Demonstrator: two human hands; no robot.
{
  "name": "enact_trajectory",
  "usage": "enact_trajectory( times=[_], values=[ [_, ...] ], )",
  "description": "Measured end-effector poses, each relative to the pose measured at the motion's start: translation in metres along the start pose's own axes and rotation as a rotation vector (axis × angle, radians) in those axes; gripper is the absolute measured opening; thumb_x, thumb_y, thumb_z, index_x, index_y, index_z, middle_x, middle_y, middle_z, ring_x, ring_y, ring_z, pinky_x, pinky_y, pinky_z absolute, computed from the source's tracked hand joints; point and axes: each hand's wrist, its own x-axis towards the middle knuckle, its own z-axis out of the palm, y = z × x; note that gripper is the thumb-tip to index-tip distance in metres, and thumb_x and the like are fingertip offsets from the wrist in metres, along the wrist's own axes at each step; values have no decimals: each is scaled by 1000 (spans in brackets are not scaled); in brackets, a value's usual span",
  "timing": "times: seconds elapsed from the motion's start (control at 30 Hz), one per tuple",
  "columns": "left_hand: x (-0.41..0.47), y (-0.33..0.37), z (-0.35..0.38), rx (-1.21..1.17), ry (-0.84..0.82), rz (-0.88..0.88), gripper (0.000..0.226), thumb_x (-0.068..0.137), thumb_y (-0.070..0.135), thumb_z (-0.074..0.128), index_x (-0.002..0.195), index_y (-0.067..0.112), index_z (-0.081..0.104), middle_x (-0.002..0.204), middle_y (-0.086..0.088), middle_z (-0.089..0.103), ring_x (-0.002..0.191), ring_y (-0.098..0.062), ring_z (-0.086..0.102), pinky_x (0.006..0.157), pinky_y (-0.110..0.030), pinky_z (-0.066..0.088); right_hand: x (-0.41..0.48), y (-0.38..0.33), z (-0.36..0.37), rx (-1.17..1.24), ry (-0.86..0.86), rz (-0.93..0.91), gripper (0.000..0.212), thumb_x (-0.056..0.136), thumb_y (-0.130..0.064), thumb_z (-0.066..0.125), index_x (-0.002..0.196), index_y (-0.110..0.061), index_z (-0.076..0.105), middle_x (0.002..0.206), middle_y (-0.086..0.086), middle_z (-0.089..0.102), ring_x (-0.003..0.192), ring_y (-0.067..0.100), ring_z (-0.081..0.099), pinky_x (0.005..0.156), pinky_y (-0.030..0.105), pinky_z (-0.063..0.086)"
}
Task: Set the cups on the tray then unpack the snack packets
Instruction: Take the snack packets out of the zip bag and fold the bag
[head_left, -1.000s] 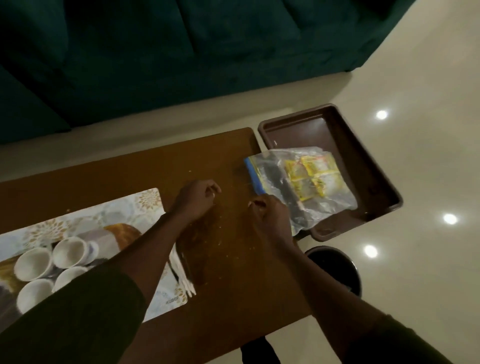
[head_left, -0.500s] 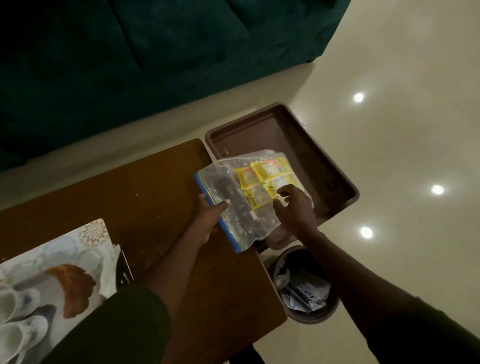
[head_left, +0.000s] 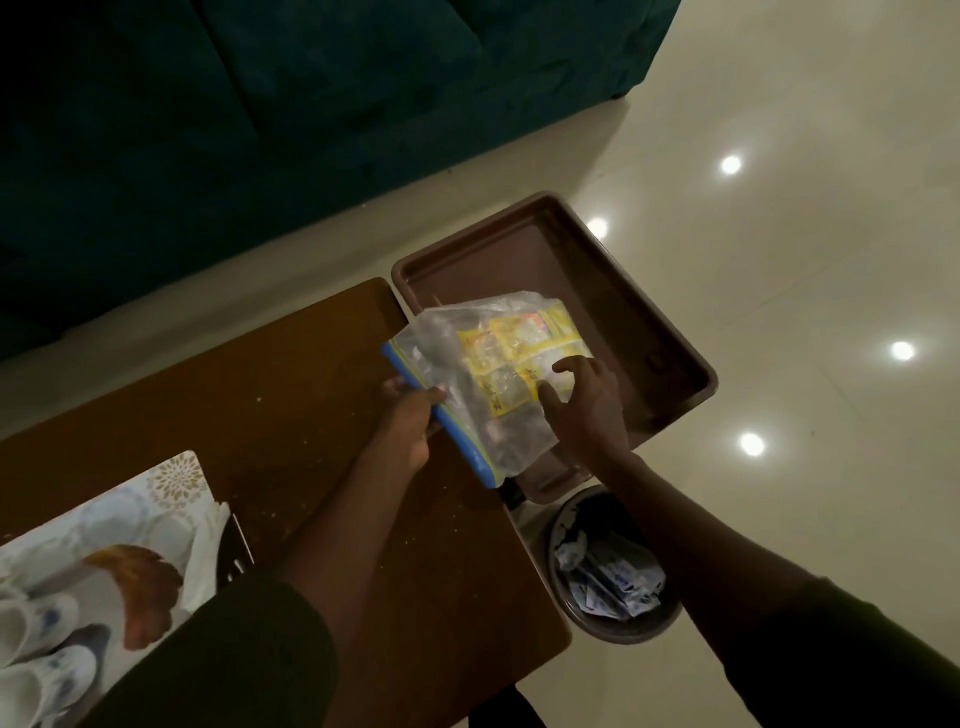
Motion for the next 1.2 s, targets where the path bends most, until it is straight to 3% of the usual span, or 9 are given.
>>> enact_trajectory(
  times=[0.23, 0.37, 0.5, 0.67, 0.8, 0.9, 1.0, 1.1, 1.2],
  values=[
    [-48, 55, 29, -68, -548, 141, 22, 86, 4, 63, 102, 19, 67, 101, -1, 69, 100, -20, 64, 92, -39, 53, 0, -63, -21, 233, 243, -207, 18, 94, -34, 56, 97, -19, 66, 95, -13, 58, 90, 11, 58, 77, 27, 45],
    [-82, 94, 21, -203, -702, 233, 11, 82, 10, 65, 89, 16, 71, 85, -3, 69, 79, -16, 69, 73, -31, 60, -16, -110, -37, 390, 350, -400, 17, 96, -27, 54, 88, -16, 65, 80, -5, 62, 69, 3, 55, 62, 16, 41],
    [-107, 115, -9, -319, -810, 220, 3, 87, 14, 60, 85, 13, 62, 78, -7, 60, 75, -20, 62, 80, -34, 53, -38, -149, -22, 522, 263, -419, 31, 98, -30, 50, 82, -9, 65, 72, 1, 64, 64, 8, 58, 57, 19, 44],
    [-100, 112, -55, -74, -663, 335, 13, 88, 13, 60, 99, 7, 61, 79, -10, 63, 68, -20, 63, 69, -32, 55, -56, -168, 11, 666, -32, -305, 37, 100, -32, 46, 82, -4, 63, 69, 12, 61, 63, 12, 56, 57, 33, 46],
    [-88, 86, -86, 277, -452, 307, 51, 83, 42, 64, 114, 2, 63, 98, -13, 68, 91, -28, 67, 89, -44, 55, -66, -162, 23, 704, -226, -125, 45, 97, -52, 42, 100, -14, 66, 82, -4, 69, 73, 8, 69, 61, 26, 55],
    [-87, 69, -99, 457, -386, 311, 54, 85, 60, 48, 95, 10, 68, 82, -6, 71, 77, -23, 68, 72, -31, 59, -67, -163, 26, 548, -197, -94, 50, 84, -64, 54, 114, -24, 57, 101, -9, 65, 89, 4, 66, 70, 25, 55],
    [-88, 65, -106, 520, -324, 424, 15, 88, 34, 64, 94, 20, 66, 96, -9, 71, 91, -24, 67, 79, -34, 57, -71, -168, 27, 422, -150, -153, 42, 83, -35, 70, 119, -21, 52, 96, -8, 64, 80, 3, 63, 64, 24, 56],
    [-91, 72, -115, 480, -394, 458, 24, 85, 16, 70, 108, 16, 66, 117, -13, 66, 110, -29, 63, 95, -43, 54, -77, -170, 25, 375, -18, -180, 27, 85, -11, 63, 111, -13, 55, 83, -7, 60, 76, 9, 62, 67, 36, 58],
    [-96, 78, -119, 529, -545, 454, 22, 94, 9, 56, 103, 25, 69, 108, -9, 64, 95, -26, 61, 80, -26, 55, -84, -181, 20, 449, 97, -269, 20, 89, -16, 62, 107, -9, 56, 87, -5, 60, 75, 4, 60, 63, 19, 51]
  ],
)
